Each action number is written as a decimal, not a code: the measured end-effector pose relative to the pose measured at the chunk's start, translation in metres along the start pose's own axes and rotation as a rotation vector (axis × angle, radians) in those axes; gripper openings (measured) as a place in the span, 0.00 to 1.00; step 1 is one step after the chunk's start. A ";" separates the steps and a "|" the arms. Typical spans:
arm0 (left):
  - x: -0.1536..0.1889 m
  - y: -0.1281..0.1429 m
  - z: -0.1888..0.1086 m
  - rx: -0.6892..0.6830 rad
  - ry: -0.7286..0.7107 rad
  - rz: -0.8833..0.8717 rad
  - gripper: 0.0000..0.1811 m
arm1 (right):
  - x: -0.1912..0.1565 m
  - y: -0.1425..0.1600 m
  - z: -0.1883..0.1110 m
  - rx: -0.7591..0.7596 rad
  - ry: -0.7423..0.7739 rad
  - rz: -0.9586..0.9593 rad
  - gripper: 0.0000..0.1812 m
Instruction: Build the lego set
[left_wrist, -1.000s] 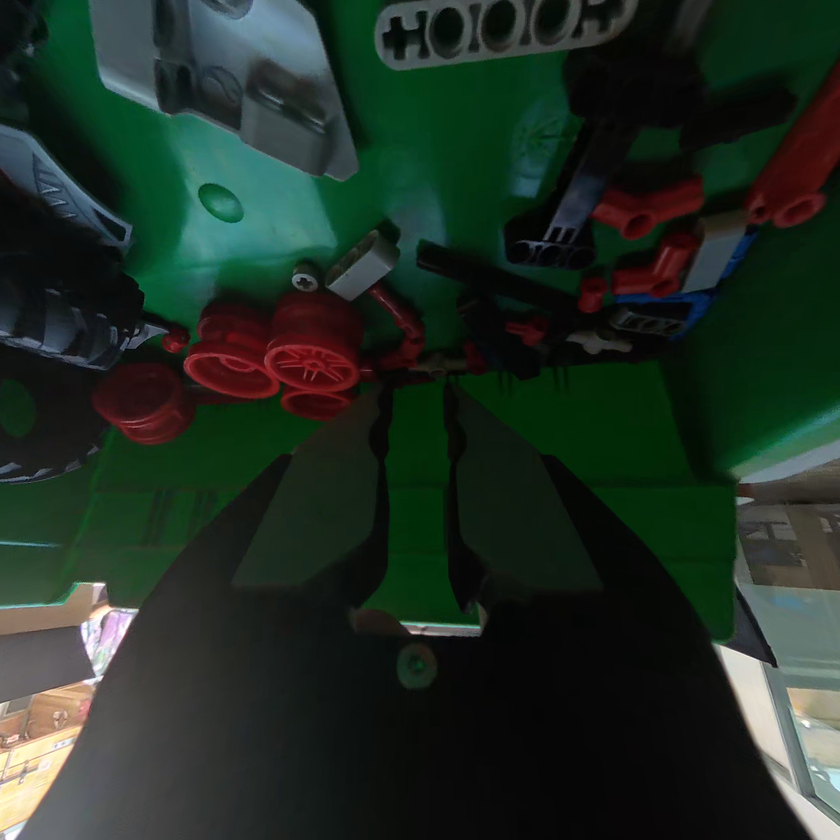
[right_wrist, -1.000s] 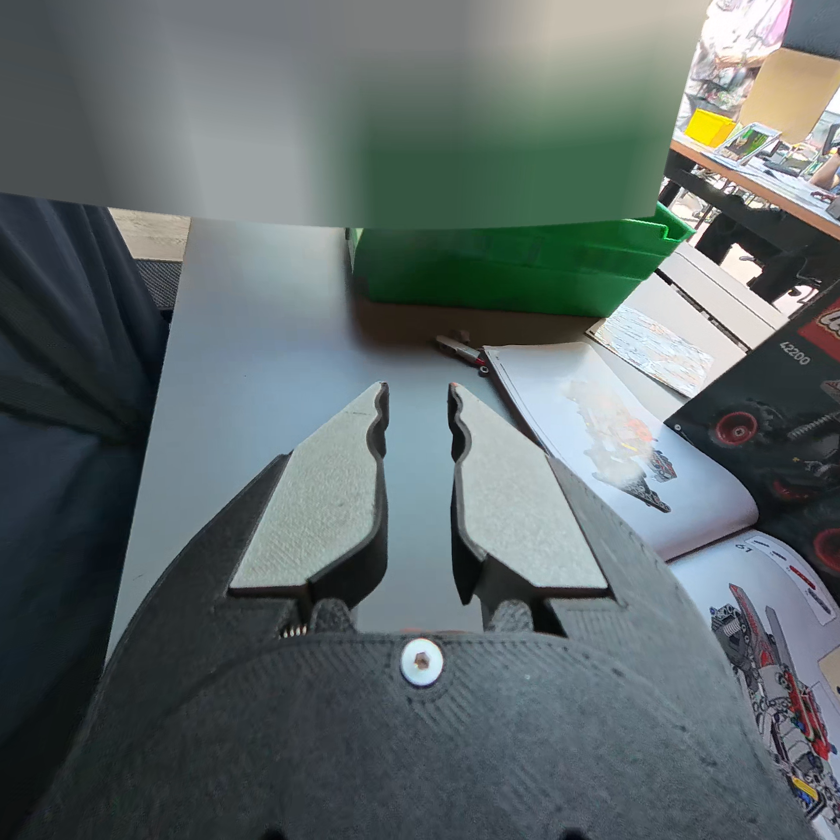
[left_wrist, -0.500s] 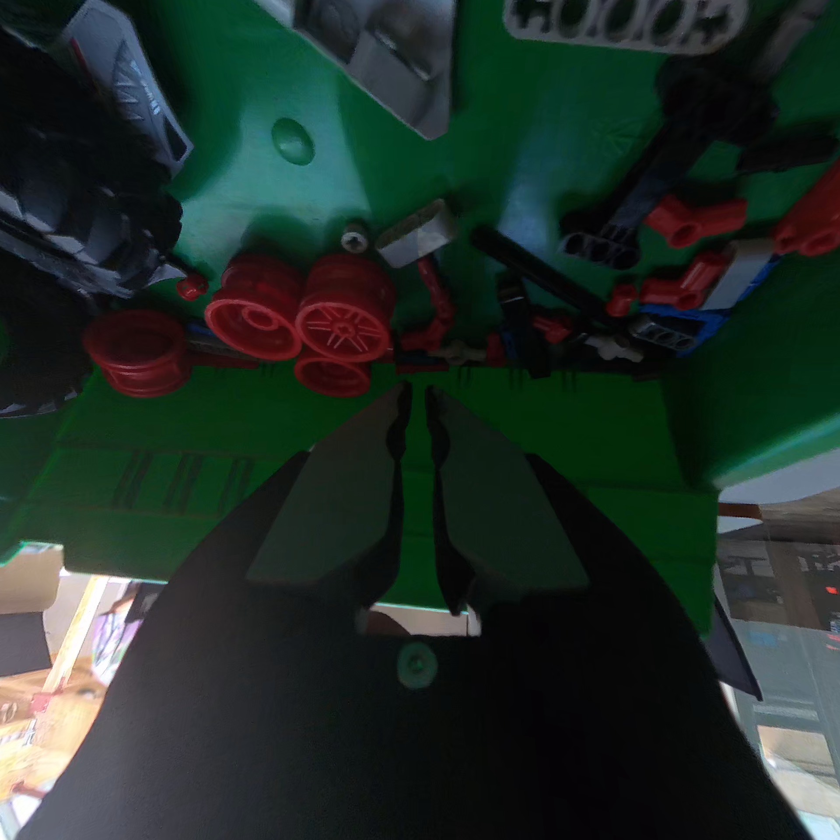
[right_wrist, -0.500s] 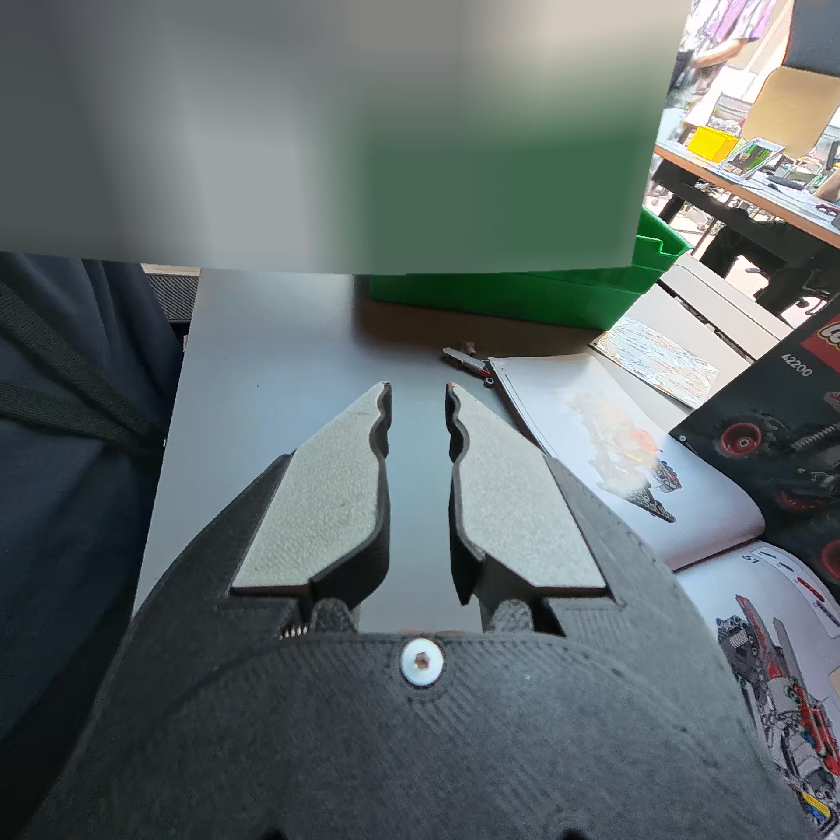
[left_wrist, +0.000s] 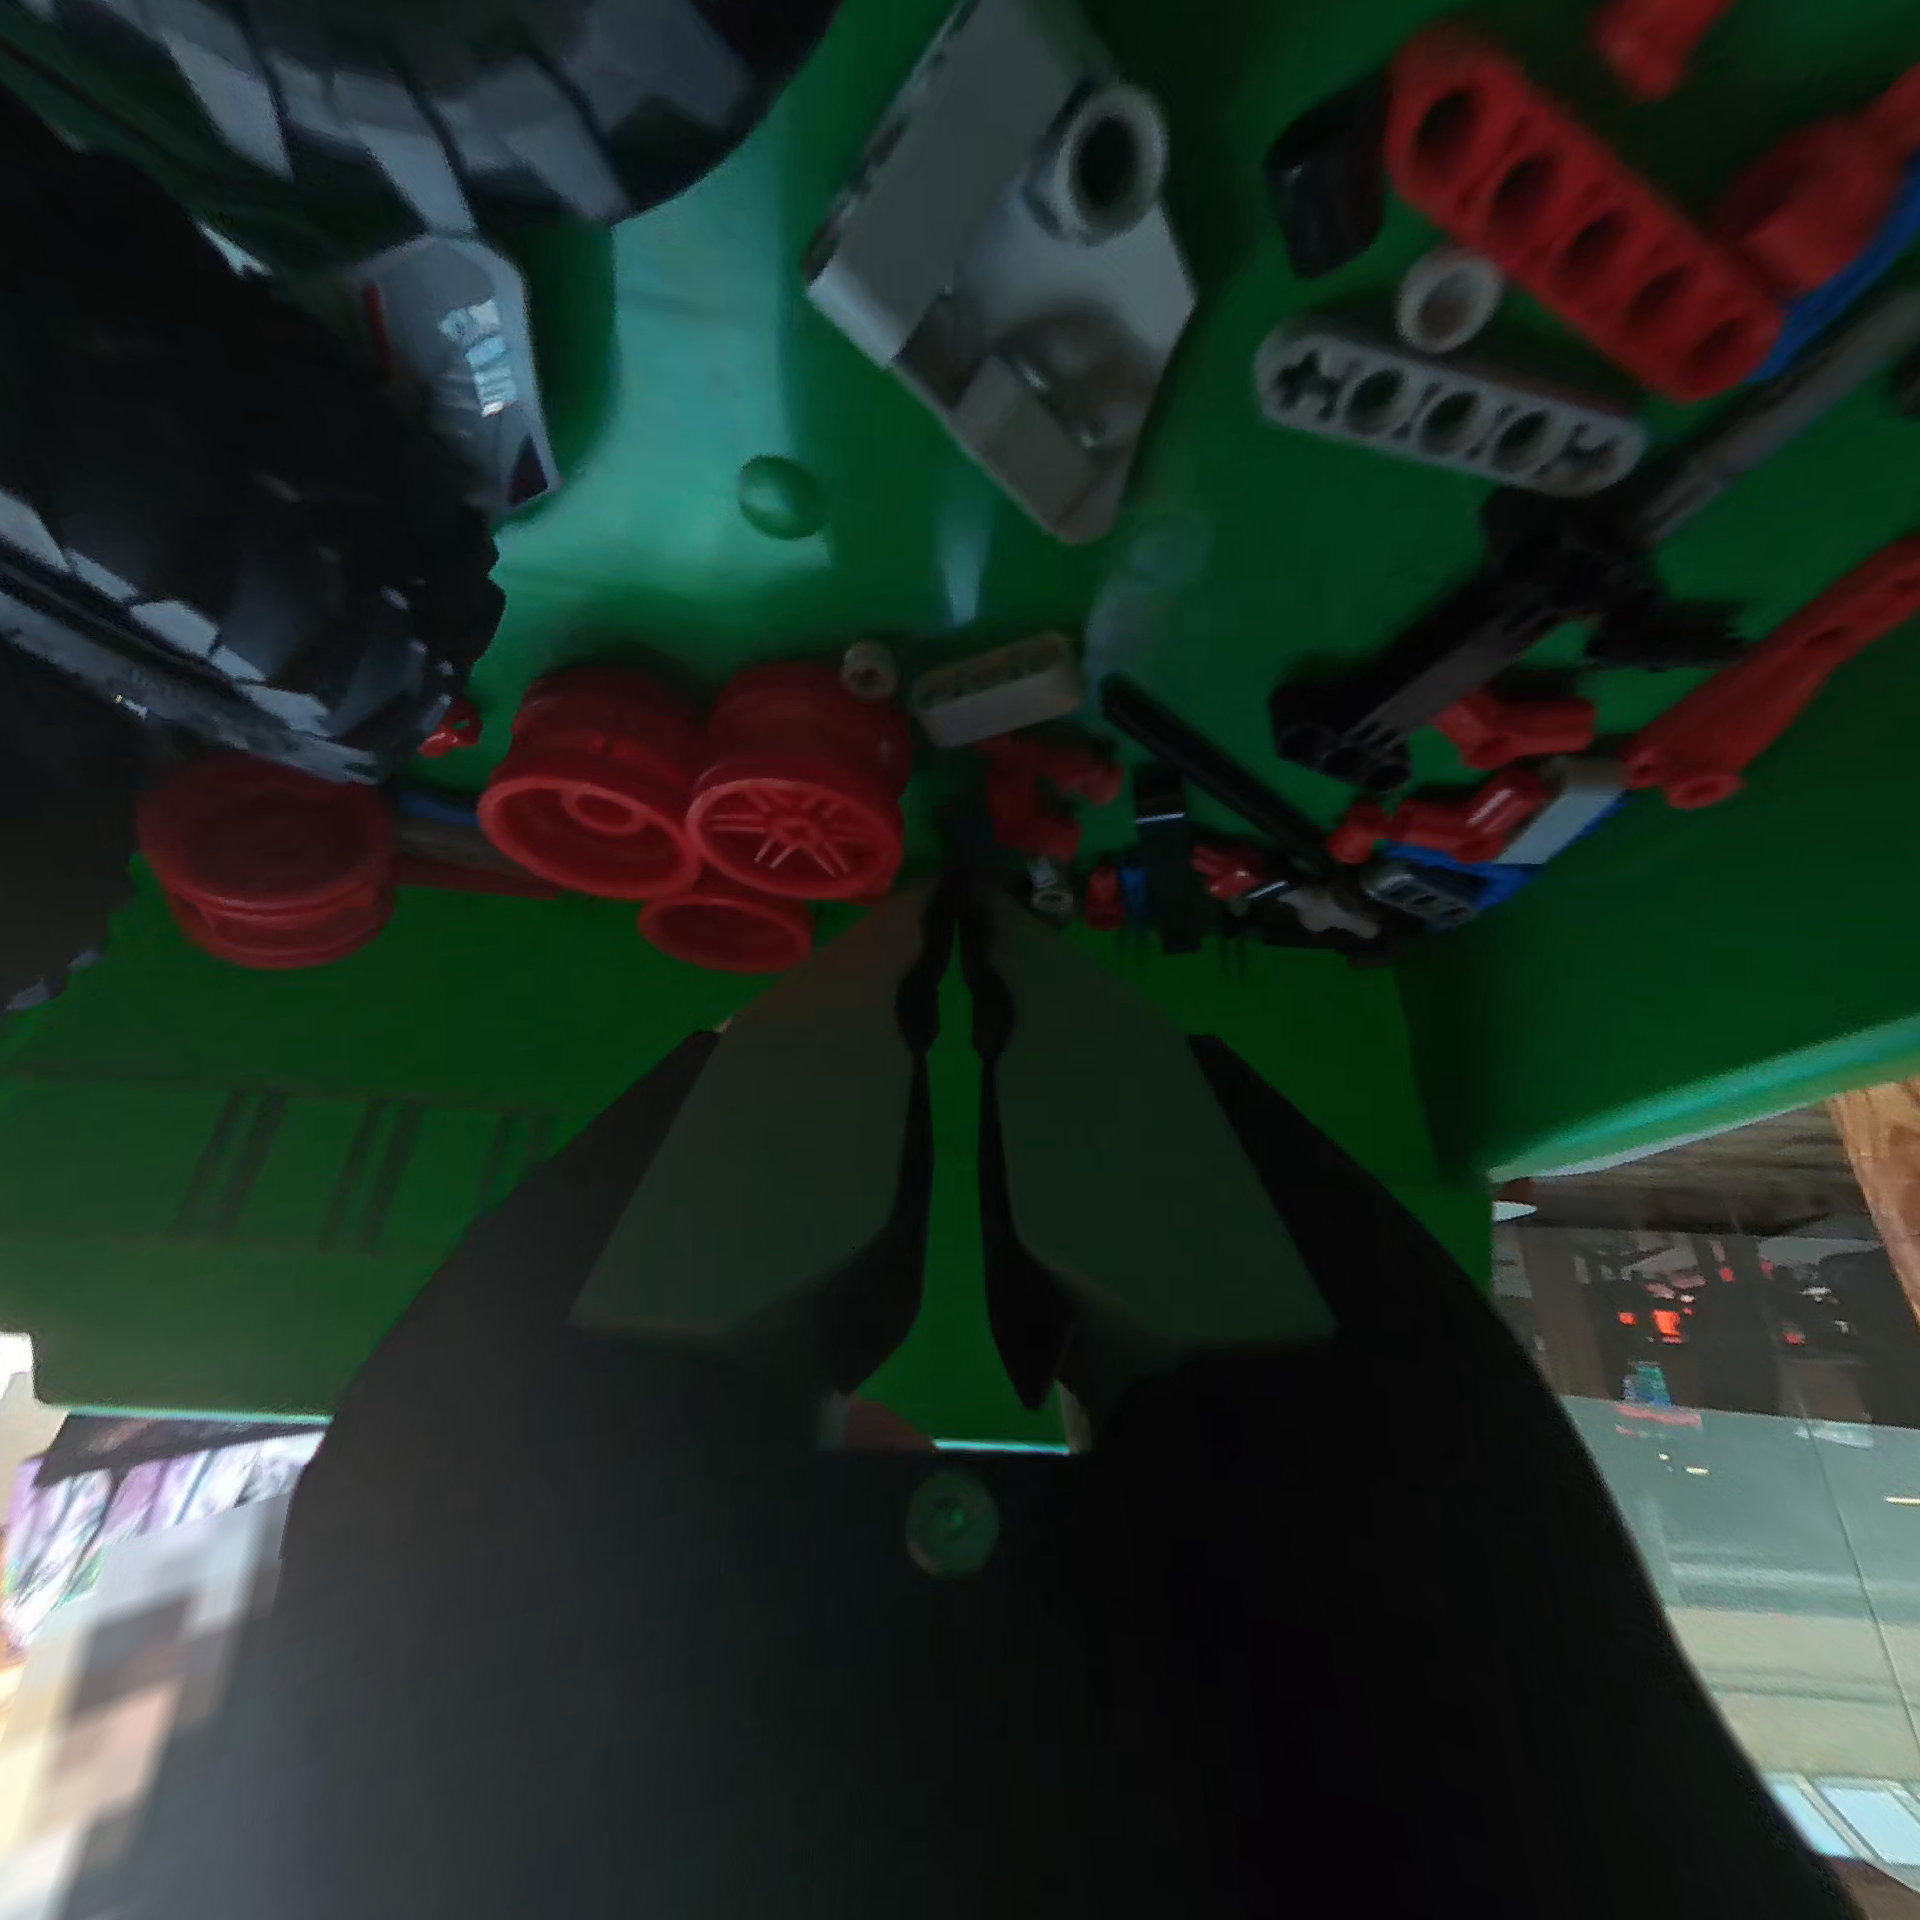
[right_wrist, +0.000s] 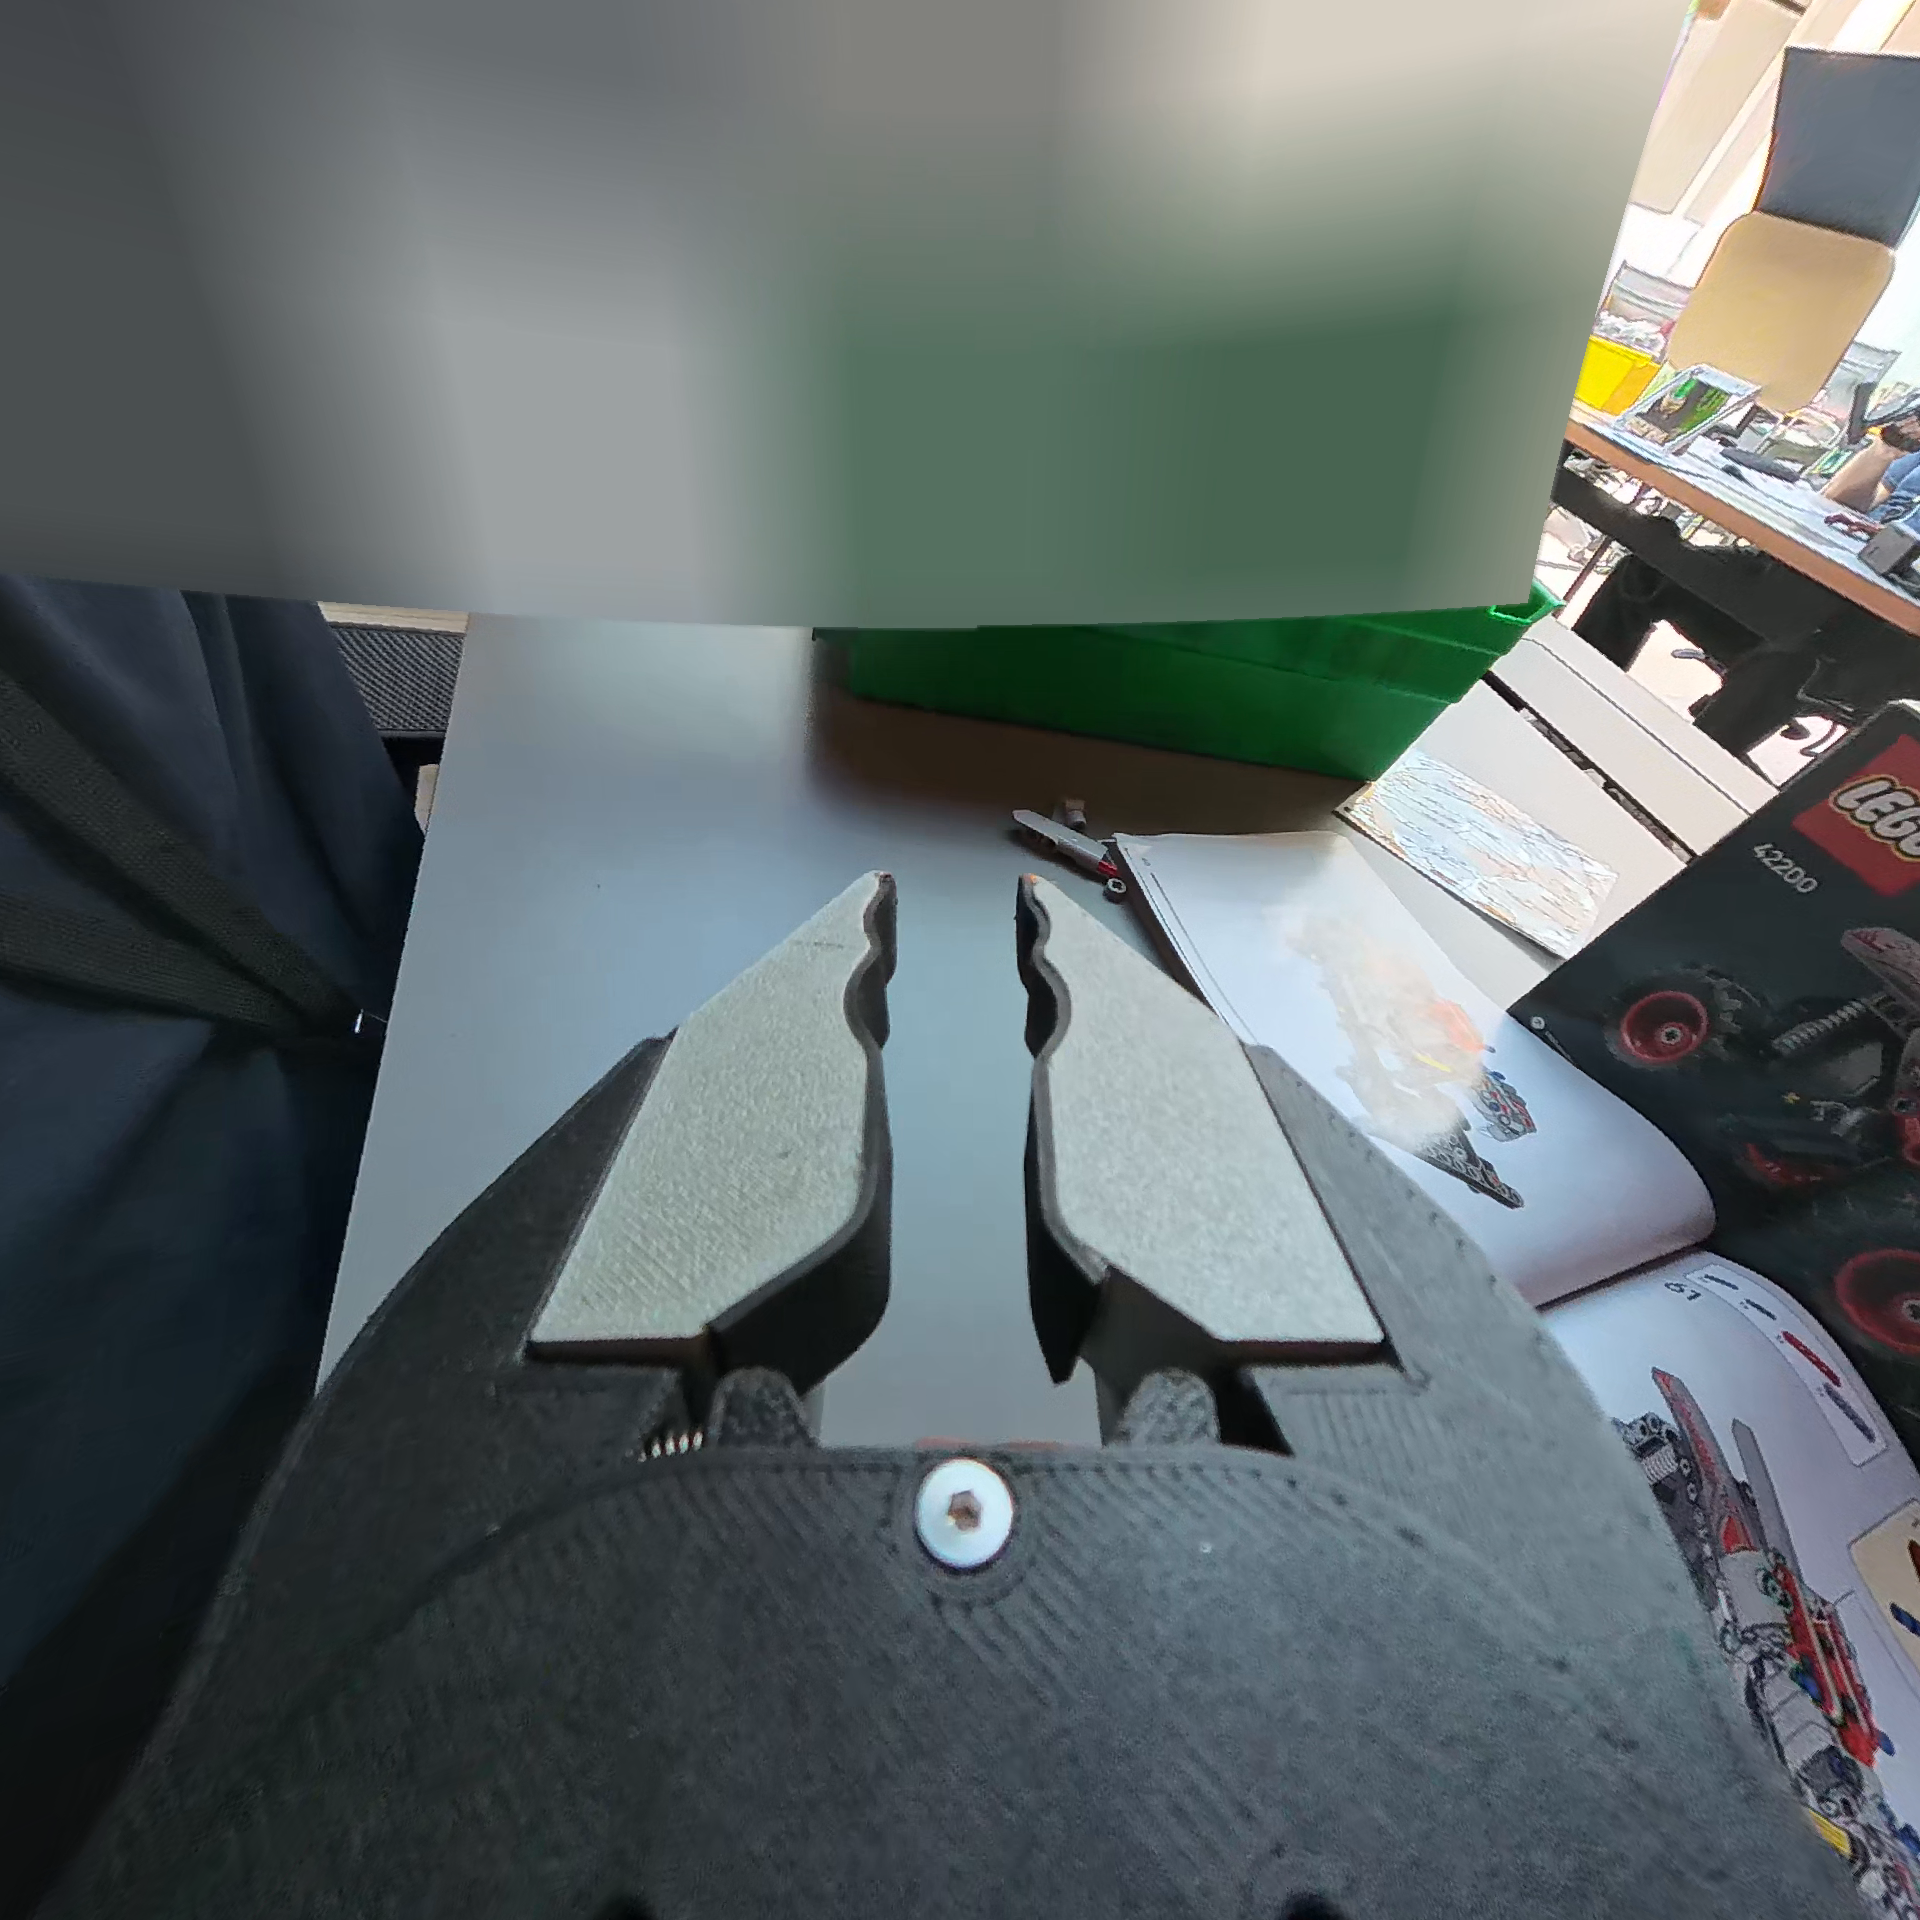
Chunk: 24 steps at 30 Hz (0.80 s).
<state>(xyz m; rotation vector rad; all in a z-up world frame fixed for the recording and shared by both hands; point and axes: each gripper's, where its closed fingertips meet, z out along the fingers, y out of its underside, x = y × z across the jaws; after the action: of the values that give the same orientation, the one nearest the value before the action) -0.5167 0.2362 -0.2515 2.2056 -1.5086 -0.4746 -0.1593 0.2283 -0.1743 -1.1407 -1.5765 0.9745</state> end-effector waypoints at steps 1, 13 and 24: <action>-0.002 0.005 0.001 -0.030 -0.018 0.005 0.00 | 0.000 0.000 0.000 0.001 0.000 -0.001 0.11; 0.004 -0.002 -0.002 0.098 0.035 -0.070 0.02 | 0.000 -0.002 -0.002 0.010 0.008 -0.003 0.10; 0.003 -0.010 -0.002 0.159 0.035 -0.101 0.03 | 0.000 -0.001 -0.001 0.003 0.009 -0.009 0.10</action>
<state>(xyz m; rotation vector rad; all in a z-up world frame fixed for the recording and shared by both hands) -0.5068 0.2367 -0.2545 2.4084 -1.4681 -0.3558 -0.1587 0.2280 -0.1729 -1.1339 -1.5714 0.9640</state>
